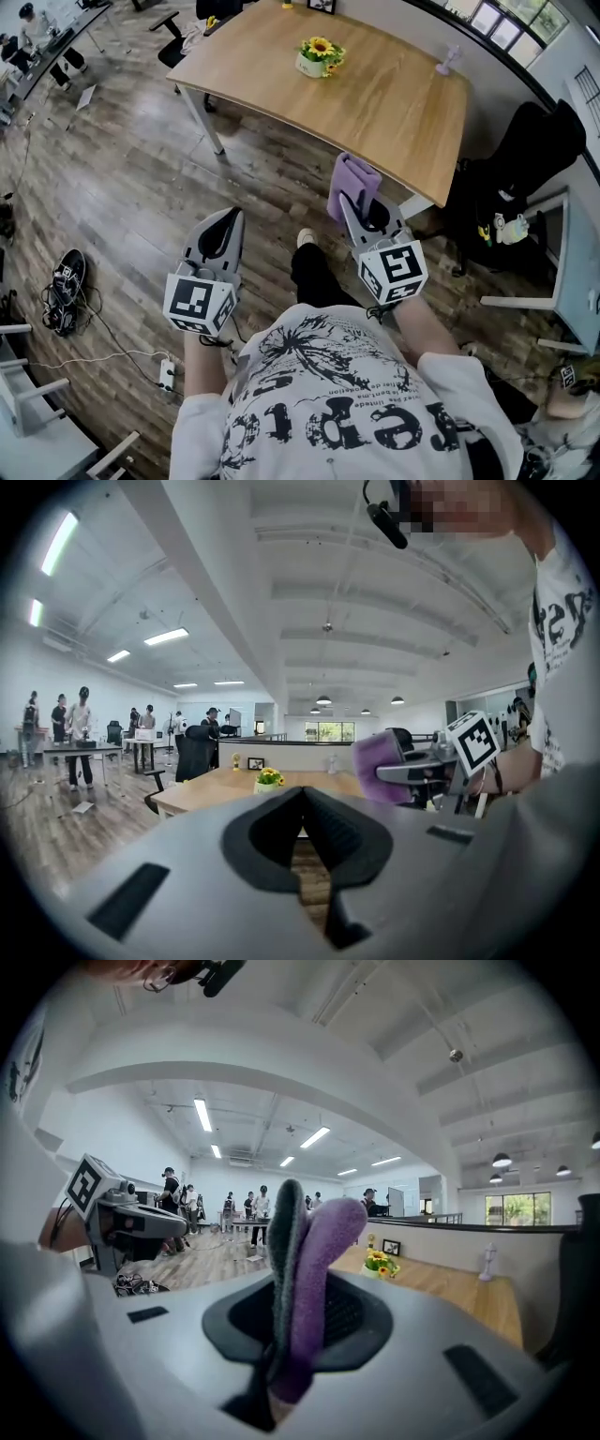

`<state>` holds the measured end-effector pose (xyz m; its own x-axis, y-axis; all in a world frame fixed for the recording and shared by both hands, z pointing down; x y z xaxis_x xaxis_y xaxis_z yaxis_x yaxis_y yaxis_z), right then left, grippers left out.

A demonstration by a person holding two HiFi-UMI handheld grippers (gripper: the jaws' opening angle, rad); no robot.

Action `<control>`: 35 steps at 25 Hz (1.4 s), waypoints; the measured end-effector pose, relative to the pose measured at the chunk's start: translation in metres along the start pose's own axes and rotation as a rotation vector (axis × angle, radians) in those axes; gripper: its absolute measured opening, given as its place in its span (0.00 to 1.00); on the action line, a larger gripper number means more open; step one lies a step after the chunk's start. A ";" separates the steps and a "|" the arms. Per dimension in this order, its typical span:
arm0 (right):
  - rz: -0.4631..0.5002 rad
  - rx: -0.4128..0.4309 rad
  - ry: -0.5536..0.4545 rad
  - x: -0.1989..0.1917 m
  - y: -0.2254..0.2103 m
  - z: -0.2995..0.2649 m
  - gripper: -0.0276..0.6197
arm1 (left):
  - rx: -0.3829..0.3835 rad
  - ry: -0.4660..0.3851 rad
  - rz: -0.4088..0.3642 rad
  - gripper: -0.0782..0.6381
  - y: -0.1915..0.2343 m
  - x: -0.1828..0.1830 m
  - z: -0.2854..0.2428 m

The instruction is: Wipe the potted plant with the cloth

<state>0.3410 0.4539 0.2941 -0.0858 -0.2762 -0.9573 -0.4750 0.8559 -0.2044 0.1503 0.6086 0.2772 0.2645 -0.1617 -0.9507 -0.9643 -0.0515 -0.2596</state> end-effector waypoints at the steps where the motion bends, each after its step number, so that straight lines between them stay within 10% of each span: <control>1: -0.002 0.008 0.004 0.002 -0.008 -0.013 0.15 | 0.005 0.002 0.003 0.11 0.006 -0.001 -0.011; 20: -0.031 0.027 0.090 0.070 -0.182 -0.265 0.15 | -0.005 0.030 0.000 0.11 0.142 0.007 -0.288; 35: -0.180 -0.369 0.168 0.057 -0.257 -0.344 0.15 | -0.406 0.007 -0.044 0.11 0.228 -0.012 -0.477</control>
<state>0.1572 0.0679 0.3629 -0.1001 -0.4998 -0.8603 -0.7739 0.5826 -0.2484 -0.0694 0.1286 0.3106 0.3071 -0.1571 -0.9386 -0.8711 -0.4436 -0.2108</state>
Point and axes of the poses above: the fingertips, and each gripper's own axes: z backward along the fingers, y to its left, x out of its top, the point moved 6 cm from there along z, backward along the fingers, and after that the axes turned 15 degrees about -z, right-handed, at the moved point
